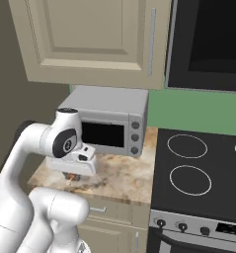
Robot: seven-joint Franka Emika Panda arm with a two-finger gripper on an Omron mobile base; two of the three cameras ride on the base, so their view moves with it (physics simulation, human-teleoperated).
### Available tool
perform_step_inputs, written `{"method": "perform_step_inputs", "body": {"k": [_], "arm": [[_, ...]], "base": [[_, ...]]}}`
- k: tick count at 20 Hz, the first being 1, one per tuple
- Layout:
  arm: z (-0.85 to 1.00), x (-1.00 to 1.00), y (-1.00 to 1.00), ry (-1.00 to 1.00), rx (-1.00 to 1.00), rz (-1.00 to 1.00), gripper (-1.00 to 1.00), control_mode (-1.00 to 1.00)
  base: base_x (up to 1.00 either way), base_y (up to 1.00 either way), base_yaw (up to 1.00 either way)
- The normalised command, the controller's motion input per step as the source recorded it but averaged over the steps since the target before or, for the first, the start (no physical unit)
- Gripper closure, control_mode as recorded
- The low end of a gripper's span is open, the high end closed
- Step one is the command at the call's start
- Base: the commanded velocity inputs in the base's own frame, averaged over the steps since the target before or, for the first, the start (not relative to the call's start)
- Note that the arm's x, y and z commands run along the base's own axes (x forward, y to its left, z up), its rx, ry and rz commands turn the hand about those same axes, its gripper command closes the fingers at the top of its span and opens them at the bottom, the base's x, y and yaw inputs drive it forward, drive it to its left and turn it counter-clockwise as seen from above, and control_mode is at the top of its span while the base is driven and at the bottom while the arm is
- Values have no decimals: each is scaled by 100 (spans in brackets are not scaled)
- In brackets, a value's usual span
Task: Store the kebab skewer in the freezer for long-term storage. Close the freezer door after placing the cooked food.
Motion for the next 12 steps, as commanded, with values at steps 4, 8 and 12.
{"method": "perform_step_inputs", "body": {"k": [4, 8, 12], "arm": [[21, -41, 27, 0, 0, 9, 100, -100], [5, -46, 5, 0, 0, 1, 100, -100], [23, -45, 1, -3, 0, 0, 100, -100]], "base": [[0, 0, 0], [0, 0, 0], [0, 0, 0]]}}
